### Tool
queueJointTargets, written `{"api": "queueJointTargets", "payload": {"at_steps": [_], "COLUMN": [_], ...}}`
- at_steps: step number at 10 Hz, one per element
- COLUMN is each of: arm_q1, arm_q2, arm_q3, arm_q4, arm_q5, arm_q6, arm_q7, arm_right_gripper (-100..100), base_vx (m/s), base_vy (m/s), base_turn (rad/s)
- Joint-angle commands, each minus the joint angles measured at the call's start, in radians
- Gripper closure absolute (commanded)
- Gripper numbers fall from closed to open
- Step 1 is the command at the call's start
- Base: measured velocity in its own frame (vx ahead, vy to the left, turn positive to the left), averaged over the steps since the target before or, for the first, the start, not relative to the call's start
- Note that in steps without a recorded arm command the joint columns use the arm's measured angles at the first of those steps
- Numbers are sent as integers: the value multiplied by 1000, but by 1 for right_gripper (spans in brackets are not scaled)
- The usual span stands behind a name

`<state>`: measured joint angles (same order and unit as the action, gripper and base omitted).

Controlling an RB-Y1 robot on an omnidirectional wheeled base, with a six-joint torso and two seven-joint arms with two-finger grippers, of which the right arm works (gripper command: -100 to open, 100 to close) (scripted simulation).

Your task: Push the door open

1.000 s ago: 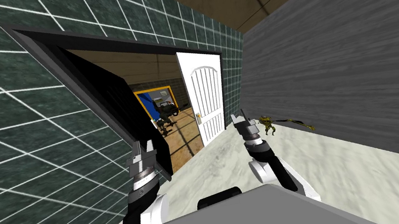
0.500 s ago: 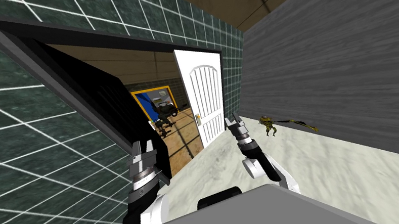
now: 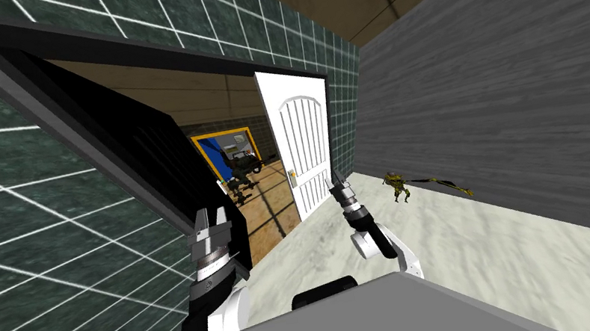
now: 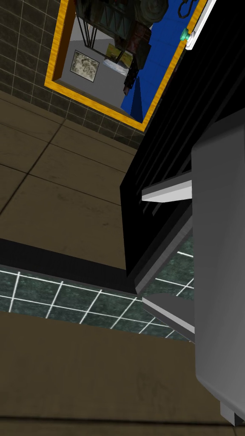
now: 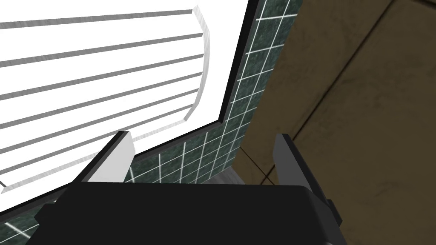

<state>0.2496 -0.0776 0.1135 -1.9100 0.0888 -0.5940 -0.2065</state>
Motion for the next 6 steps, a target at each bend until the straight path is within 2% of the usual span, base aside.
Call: {"api": "queueJointTargets", "payload": {"at_steps": [1, 4, 5, 6], "arm_q1": [-15, -85, -85, -110], "arm_q2": [-1, -8, -8, -10], "arm_q3": [6, 35, 35, 45], "arm_q4": [33, 134, 148, 180], "arm_q5": [1, 5, 5, 7], "arm_q6": [1, 11, 11, 15], "arm_q7": [-4, -24, -24, -31], "arm_right_gripper": [-100, -100, -100, -100], "base_vx": [67, 78, 64, 57], "base_vy": [-5, -6, 3, -10], "base_turn": [-5, -23, -7, -23]}}
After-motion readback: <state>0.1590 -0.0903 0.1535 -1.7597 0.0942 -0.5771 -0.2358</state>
